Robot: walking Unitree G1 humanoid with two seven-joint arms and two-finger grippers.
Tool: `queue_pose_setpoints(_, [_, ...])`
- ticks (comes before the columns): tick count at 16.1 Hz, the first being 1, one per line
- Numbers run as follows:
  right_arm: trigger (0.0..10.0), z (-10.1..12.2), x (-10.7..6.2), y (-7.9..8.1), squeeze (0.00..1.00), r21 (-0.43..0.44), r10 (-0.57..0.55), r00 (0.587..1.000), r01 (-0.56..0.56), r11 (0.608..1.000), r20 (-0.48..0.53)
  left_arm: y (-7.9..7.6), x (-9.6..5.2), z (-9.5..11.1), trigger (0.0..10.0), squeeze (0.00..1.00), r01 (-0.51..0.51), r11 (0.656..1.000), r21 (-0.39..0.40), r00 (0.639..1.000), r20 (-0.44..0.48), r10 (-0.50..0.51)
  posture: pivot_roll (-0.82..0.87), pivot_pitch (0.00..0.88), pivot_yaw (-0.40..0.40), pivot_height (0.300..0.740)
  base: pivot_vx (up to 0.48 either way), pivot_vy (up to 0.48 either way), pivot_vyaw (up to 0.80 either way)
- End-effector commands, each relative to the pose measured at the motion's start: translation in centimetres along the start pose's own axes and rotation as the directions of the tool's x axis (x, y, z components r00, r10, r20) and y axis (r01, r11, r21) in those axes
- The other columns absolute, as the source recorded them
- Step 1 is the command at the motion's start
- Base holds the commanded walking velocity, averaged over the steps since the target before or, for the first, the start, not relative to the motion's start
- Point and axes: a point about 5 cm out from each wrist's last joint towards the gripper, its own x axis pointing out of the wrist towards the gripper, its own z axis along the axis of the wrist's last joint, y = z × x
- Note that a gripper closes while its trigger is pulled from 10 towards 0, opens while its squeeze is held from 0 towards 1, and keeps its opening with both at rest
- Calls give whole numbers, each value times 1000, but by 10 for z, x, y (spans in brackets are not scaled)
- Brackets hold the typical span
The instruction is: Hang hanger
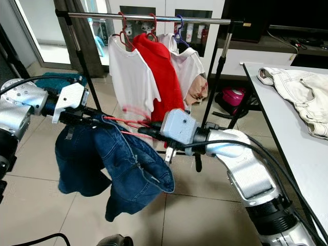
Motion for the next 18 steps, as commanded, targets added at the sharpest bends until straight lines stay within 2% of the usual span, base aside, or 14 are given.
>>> queue_pose_setpoints(1, [10000, 10, -1, -4, 1000, -17, 7, 999, -6, 1000, 31, 3, -5, 0, 0, 0, -45, 999, -14, 999, -2, 45, -108, 0, 64, 740, 0, 0, 0])
queue_pose_setpoints(4, [10000, 7, -4, -7, 1000, -12, -5, 1000, 6, 1000, 19, 1, -8, -5, 0, 0, -69, 997, -42, 998, 4, 69, -109, 0, 61, 740, 0, 0, 0])
queue_pose_setpoints(6, [10000, 9, -7, -11, 1000, -11, -24, 999, 24, 1000, 25, 2, -10, -11, 0, 0, -126, 990, -63, 992, -24, 124, -107, 0, 59, 740, 0, 0, 0])
queue_pose_setpoints(7, [10000, 15, -13, -17, 1000, 25, -61, 996, 60, 998, 59, 4, -11, -16, 0, 0, -190, 979, -79, 981, -41, 187, -107, 0, 58, 740, 0, 0, 0])
queue_pose_setpoints(8, [10000, 17, -15, -19, 1000, 39, -74, 995, 72, 997, 71, 4, -12, -18, 0, 0, -212, 974, -84, 977, -45, 209, -107, 0, 57, 740, 0, 0, 0])
queue_pose_setpoints(9, [10000, 21, -22, -18, 1000, 105, -74, 992, 63, 992, 107, 6, -13, -21, 0, 0, -270, 957, -102, 963, -46, 267, -107, 0, 57, 740, 0, 0, 0])
queue_pose_setpoints(11, [10000, 21, -30, -2, 1000, 183, 14, 994, -34, 983, 110, 7, -15, -20, 0, 0, -301, 946, -120, 953, -18, 301, -107, 0, 51, 740, 0, 0, 0])
queue_pose_setpoints(12, [10000, 9, -32, 20, 1000, 266, 141, 989, -150, 952, 53, 8, -14, -16, 0, 0, -297, 948, -119, 954, 12, 300, -103, 0, 49, 740, 0, 0, 0])
queue_pose_setpoints(13, [10000, -5, -32, 32, 1000, 323, 188, 982, -174, 930, -14, 8, -13, -12, 0, 0, -284, 952, -114, 956, 34, 290, -102, 0, 49, 740, 0, 0, 0])
queue_pose_setpoints(14, [10000, -25, -29, 35, 1000, 375, 166, 980, -114, 920, -109, 7, -10, -8, 0, 0, -258, 960, -107, 962, 60, 265, -100, 0, 50, 740, 0, 0, 0])
queue_pose_setpoints(15, [10000, -35, -27, 37, 1000, 398, 152, 976, -79, 914, -156, 7, -9, -6, 0, 0, -245, 964, -102, 965, 70, 253, -99, 0, 49, 740, 0, 0, 0])
queue_pose_setpoints(16, [10000, -60, -23, 39, 1000, 463, 111, 950, 39, 886, -292, 6, -6, -2, 0, 0, -219, 971, -90, 970, 83, 227, -97, 0, 50, 740, 0, 0, 0])
queue_pose_setpoints(17, [10000, -70, -21, 39, 1000, 496, 87, 937, 100, 862, -340, 6, -6, 0, 0, 0, -214, 973, -88, 971, 90, 221, -97, 0, 50, 740, 0, 0, 0])
queue_pose_setpoints(18, [10000, -95, -13, 37, 1000, 586, 0, 906, 274, 763, -423, 6, -3, 6, 0, 0, -191, 978, -86, 973, 115, 200, -96, 0, 53, 740, 0, 0, 0])
